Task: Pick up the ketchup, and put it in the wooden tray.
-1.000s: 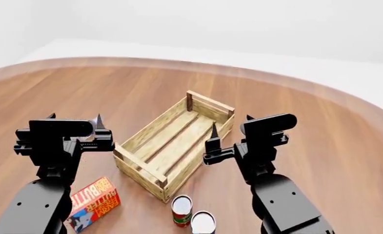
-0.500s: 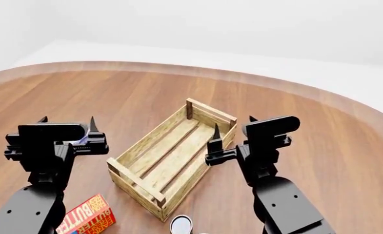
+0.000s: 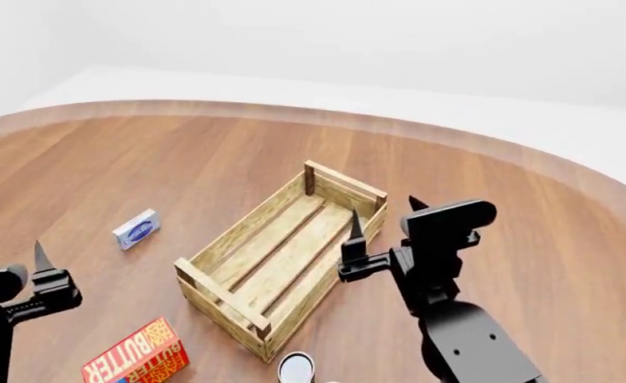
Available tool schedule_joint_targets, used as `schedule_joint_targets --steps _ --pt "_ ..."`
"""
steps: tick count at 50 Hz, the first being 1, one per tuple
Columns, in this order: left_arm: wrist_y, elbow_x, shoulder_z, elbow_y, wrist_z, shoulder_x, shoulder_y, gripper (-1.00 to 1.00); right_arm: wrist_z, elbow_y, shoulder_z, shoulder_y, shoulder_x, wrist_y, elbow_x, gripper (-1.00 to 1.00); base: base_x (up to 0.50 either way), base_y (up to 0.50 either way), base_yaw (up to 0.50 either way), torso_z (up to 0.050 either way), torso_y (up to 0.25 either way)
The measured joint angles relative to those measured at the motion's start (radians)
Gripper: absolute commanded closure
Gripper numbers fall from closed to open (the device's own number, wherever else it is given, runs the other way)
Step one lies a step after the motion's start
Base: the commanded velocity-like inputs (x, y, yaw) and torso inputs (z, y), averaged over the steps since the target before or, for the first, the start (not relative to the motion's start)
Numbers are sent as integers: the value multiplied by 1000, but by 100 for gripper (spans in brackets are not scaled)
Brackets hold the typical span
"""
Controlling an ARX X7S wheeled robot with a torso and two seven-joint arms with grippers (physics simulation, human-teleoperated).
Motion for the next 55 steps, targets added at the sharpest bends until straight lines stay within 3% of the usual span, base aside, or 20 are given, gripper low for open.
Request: schedule_joint_targets --steps 12,22,41,55 --pt "96 -42 -229 3 12 75 243 -100 -10 -5 -13 -22 7 -39 2 -100 0 0 0 0 0" --pt "96 -78 -331 -24 14 106 343 -100 -11 8 -20 -31 4 -63 4 -100 0 0 0 0 0" --pt "103 -94 -381 -51 16 123 396 -100 -8 27 -28 -37 2 -87 10 -100 0 0 0 0 0" --pt "111 -70 -350 -103 11 109 365 -100 -3 36 -32 -41 4 -97 14 -100 0 0 0 0 0"
